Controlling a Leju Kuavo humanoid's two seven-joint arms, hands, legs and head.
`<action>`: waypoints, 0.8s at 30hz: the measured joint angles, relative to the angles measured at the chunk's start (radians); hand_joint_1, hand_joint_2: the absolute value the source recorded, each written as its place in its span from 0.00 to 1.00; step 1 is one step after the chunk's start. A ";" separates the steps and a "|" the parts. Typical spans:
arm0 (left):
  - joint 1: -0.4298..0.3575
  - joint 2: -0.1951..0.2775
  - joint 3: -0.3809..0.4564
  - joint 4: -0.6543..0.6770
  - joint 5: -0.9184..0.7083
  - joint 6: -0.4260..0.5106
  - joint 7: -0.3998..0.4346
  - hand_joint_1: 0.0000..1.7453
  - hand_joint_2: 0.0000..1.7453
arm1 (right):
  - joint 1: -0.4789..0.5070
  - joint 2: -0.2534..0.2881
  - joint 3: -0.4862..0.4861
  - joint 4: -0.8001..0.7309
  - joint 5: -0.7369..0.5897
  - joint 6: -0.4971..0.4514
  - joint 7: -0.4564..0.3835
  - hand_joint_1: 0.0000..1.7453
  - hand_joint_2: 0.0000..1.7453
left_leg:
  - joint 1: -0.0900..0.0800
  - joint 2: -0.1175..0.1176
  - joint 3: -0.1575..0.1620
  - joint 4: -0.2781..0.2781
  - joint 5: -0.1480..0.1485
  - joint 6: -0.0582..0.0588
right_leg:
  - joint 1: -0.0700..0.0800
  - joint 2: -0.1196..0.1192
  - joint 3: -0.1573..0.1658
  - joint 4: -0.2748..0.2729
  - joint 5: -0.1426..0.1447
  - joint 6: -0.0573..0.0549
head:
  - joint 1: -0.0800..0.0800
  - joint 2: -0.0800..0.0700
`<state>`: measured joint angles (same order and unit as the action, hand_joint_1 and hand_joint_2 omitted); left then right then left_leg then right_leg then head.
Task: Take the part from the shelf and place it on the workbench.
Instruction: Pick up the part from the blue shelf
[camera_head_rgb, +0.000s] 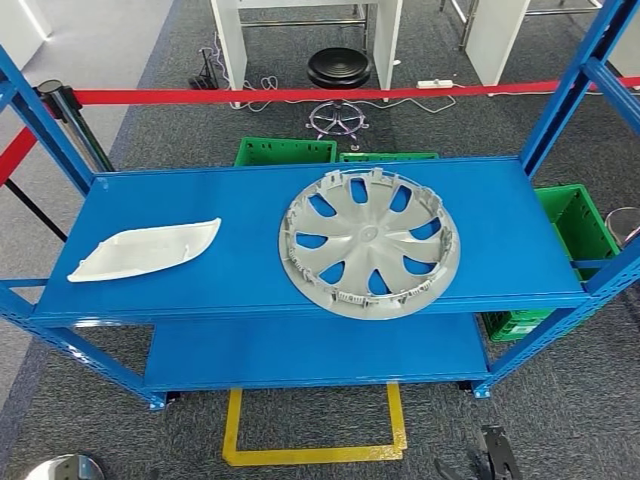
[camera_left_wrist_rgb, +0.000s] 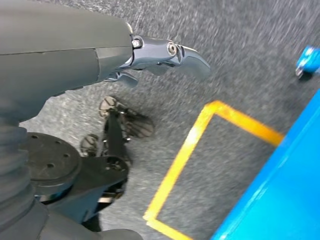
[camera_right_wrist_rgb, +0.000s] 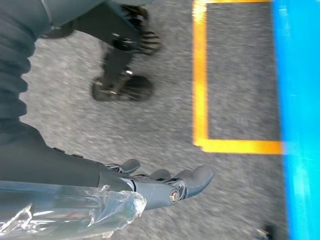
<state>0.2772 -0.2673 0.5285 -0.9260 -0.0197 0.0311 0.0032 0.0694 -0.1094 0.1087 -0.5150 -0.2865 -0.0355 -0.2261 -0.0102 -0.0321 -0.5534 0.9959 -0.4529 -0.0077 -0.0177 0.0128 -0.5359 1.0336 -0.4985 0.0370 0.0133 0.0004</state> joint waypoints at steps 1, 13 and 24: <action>0.005 -0.006 0.009 -0.011 0.000 0.003 0.003 0.00 1.00 | 0.000 -0.002 -0.001 -0.009 0.002 -0.006 -0.010 0.00 1.00 | 0.000 0.000 0.000 0.000 0.000 0.000 | 0.000 0.000 0.000 0.000 0.000 0.000 | 0.000 0.000; 0.079 -0.057 0.005 -0.137 0.031 0.093 0.074 0.00 1.00 | 0.028 0.003 -0.080 -0.300 0.132 -0.120 -0.067 0.00 1.00 | -0.002 0.000 -0.003 0.000 0.002 0.003 | -0.001 0.000 -0.002 0.000 0.003 0.003 | 0.000 0.000; 0.084 -0.071 0.000 -0.154 0.008 0.124 0.080 0.00 1.00 | 0.062 0.027 -0.096 -0.714 0.235 -0.185 -0.083 0.00 1.00 | -0.002 0.000 -0.005 0.000 0.004 0.003 | -0.002 0.000 -0.004 0.000 0.004 0.004 | 0.000 0.000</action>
<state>0.3612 -0.3383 0.5287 -1.0803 -0.0122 0.1547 0.0829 0.1315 -0.0821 0.0129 -1.2286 -0.0511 -0.2206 -0.3095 -0.0120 -0.0321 -0.5581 0.9963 -0.4488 -0.0044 -0.0192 0.0127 -0.5398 1.0334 -0.4942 0.0410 0.0134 0.0004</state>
